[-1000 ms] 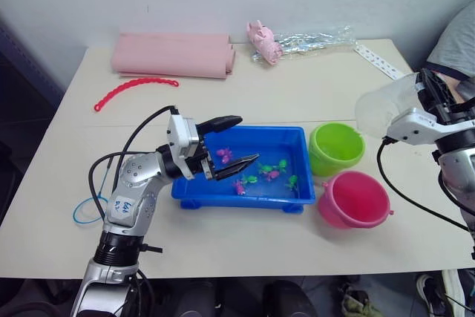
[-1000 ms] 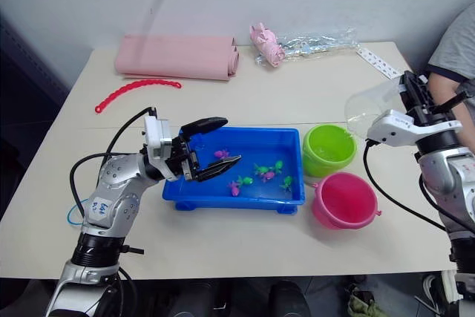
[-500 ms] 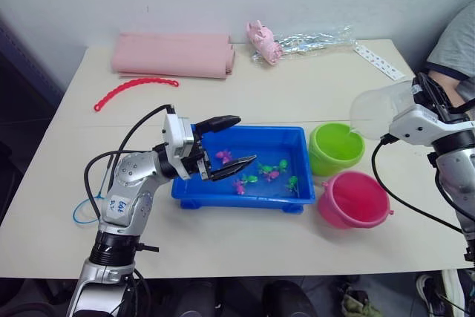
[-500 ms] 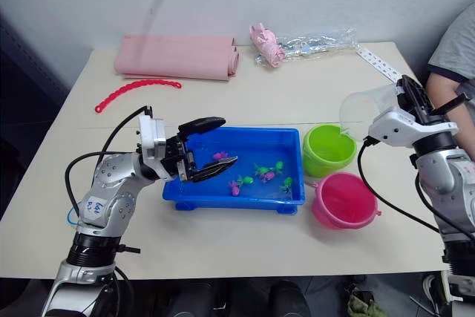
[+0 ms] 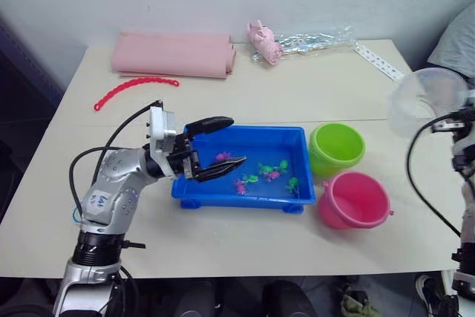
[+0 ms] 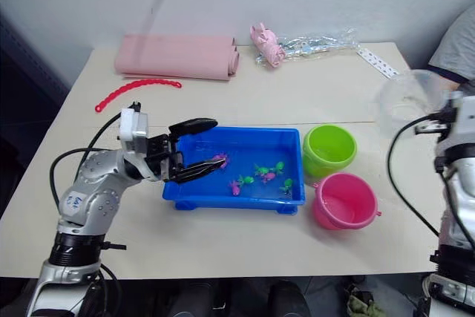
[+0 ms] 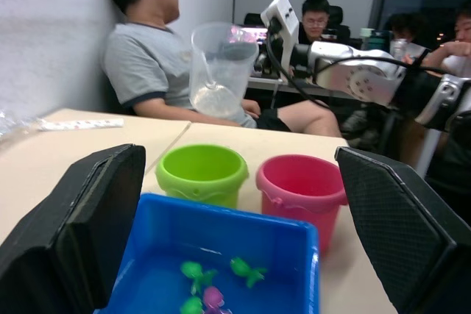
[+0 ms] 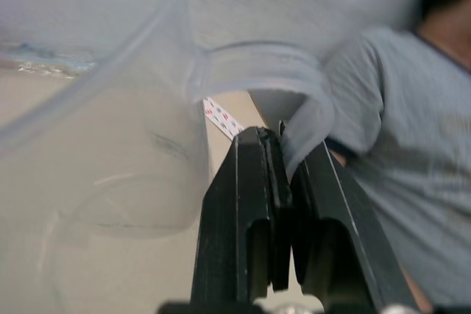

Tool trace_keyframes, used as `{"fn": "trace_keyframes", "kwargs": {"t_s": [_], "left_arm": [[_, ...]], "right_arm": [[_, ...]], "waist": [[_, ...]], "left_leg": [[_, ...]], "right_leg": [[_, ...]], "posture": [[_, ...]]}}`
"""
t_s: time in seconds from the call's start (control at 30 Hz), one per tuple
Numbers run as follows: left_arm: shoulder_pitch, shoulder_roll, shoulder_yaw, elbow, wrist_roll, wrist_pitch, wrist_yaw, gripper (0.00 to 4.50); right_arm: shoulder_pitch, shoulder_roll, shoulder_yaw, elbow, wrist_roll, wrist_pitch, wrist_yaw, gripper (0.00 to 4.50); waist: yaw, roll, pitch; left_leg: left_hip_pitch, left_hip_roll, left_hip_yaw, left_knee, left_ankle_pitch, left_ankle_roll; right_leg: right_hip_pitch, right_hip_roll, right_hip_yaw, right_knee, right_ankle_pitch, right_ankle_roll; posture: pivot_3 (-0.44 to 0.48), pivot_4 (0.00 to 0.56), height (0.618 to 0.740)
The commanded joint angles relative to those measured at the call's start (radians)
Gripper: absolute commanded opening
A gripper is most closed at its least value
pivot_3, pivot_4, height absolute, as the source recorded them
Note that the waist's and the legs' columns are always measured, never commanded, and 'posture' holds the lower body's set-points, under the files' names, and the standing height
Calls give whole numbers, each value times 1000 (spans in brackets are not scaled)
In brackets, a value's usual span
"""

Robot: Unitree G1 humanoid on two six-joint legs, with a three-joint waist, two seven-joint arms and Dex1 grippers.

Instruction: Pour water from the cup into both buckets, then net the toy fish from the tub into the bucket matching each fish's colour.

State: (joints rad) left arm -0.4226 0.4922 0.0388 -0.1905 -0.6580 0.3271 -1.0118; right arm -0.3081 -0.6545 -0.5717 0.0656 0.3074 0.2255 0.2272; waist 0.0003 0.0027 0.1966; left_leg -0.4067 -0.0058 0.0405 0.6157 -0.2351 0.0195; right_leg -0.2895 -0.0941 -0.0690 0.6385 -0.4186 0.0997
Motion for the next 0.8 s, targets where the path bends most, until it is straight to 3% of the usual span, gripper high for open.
{"fn": "trace_keyframes", "kwargs": {"t_s": [0.03, 0.23, 0.43, 0.6, 0.8], "left_arm": [[16, 63, -5, -73, -32, 25, -93, 4500], [38, 65, -16, -106, -43, 45, -102, 4500], [52, 56, -19, -116, -29, 38, -96, 4500], [74, 53, -13, -128, -27, 36, -76, 4500], [76, 61, -24, -139, -39, 52, -88, 4500]], "right_arm": [[37, -8, -92, -14, 113, 72, 49, 20], [71, 50, -137, 43, 154, 172, -33, 20], [158, 165, -130, -22, 110, 183, -158, 20], [230, 269, -117, -80, 63, 108, -246, 20], [254, 298, -113, -70, 57, 72, -262, 20]], "waist": [[0, 0, 0], [-1, 0, 0], [1, 0, 0], [-1, 0, 0], [-2, 0, 0]], "left_leg": [[0, 0, 0, 0, 0, 0], [0, 0, 1, 0, 0, 0], [0, 0, 1, -1, 0, 0], [0, 0, 1, -1, 0, 0], [1, 0, 1, -1, 0, -1]], "right_leg": [[0, 0, 0, 0, 0, 0], [0, 0, 1, -1, 0, 0], [0, 0, 1, -1, 0, 0], [0, 0, 2, -1, 0, 0], [-1, 0, 3, -2, 0, 0]], "posture": [[0, 150, 740], [0, 150, 740], [0, 150, 740], [0, 150, 740], [0, 150, 740]]}}
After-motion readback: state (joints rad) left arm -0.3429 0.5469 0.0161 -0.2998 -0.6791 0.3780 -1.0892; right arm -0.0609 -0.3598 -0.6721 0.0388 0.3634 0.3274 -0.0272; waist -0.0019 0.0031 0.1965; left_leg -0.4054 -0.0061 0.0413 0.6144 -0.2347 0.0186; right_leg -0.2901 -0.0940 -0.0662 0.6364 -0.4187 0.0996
